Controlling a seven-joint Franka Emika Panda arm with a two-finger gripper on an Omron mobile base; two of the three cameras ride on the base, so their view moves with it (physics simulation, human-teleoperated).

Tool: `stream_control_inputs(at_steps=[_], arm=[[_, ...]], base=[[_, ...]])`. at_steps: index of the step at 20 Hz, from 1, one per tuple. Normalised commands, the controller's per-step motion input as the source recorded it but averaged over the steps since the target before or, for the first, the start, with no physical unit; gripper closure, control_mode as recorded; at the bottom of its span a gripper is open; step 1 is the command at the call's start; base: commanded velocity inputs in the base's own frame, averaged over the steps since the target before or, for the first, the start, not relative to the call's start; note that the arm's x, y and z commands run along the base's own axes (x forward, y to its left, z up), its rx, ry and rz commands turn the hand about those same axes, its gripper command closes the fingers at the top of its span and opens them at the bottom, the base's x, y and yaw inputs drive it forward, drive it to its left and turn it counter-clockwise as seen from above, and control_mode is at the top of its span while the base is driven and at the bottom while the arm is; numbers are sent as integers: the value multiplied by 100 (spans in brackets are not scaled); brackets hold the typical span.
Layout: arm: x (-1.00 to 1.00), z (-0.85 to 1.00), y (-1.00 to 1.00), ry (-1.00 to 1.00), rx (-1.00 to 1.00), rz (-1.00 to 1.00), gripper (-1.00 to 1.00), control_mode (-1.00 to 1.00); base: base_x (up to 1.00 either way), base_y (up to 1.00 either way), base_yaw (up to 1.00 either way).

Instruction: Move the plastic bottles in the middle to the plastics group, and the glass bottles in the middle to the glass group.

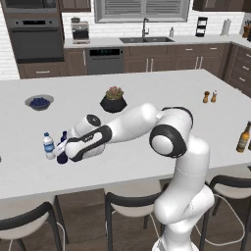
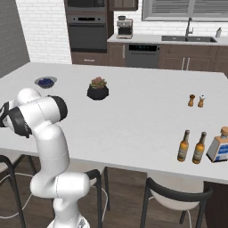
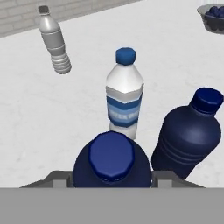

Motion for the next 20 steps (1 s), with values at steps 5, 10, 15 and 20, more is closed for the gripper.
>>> stream_control_inputs(at_steps=[5,10,15,20], arm=[[0,-3,1,5,-4,0,100,-100],[0,0,0,12,-16,0,100,-100],[0,-5,0,6,-12,0,100,-100],[0,-5,0,-2,1,0,100,-100]], base=[[0,0,0],[0,0,0],[0,0,0],[0,0,0]])
